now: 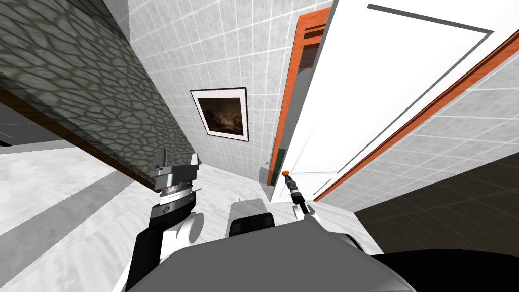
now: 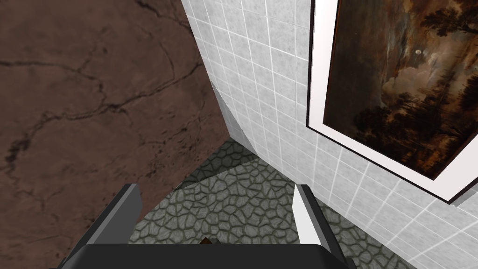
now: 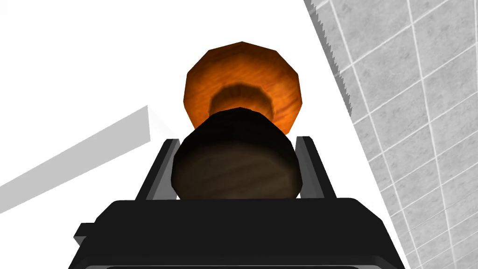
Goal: Pull the door open
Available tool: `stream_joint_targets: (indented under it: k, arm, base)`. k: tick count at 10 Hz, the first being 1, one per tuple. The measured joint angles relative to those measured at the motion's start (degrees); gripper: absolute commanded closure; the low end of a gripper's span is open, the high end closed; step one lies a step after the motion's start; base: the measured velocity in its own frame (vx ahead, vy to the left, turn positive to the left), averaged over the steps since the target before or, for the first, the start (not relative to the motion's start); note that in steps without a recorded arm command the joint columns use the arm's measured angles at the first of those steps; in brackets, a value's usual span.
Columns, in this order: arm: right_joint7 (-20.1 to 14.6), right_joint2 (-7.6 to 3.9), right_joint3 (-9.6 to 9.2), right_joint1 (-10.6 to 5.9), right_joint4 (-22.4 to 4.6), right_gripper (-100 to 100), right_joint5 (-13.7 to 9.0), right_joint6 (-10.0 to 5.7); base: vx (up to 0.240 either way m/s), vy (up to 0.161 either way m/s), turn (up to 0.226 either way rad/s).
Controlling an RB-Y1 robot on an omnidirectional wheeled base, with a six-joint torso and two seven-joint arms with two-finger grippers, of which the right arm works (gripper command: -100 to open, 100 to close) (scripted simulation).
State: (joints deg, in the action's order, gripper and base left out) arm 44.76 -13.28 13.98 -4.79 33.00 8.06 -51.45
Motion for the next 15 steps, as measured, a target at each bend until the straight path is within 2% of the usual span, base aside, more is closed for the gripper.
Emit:
stream_joint_targets:
  k: [3, 5, 7, 8, 9, 11, 12, 15]
  arm:
    - [-4.03, 0.13, -0.58, 0.07, 0.64, 100, -0.43, 0.48]
    - [-6.89, -0.04, -0.86, -0.68, -0.66, 100, -0.75, 0.0]
    - [-9.33, 0.19, -1.23, 0.05, 0.61, 100, -0.94, 0.49]
    - [-10.7, -0.05, -1.33, -1.66, -2.45, 100, -1.31, -0.72]
    - [-12.07, 0.0, -1.55, -1.1, -1.56, 100, -1.39, -0.67]
    - [-14.57, 0.08, -1.89, -1.66, -2.19, 100, -1.69, -0.58]
    - [-16.15, 0.08, -2.29, -0.73, -0.32, 100, -1.76, 0.33]
    - [-19.57, 0.08, -2.68, -1.42, -1.32, 100, -2.18, 0.1]
  base:
    - [-0.033, -0.009, 0.003]
    - [-0.03, -0.003, 0.002]
    - [-0.029, -0.009, -0.002]
    - [-0.034, -0.008, 0.007]
    - [-0.037, -0.009, 0.001]
    - [-0.026, -0.005, 0.002]
    - [-0.025, -0.005, -0.002]
    - [-0.029, -0.004, 0.001]
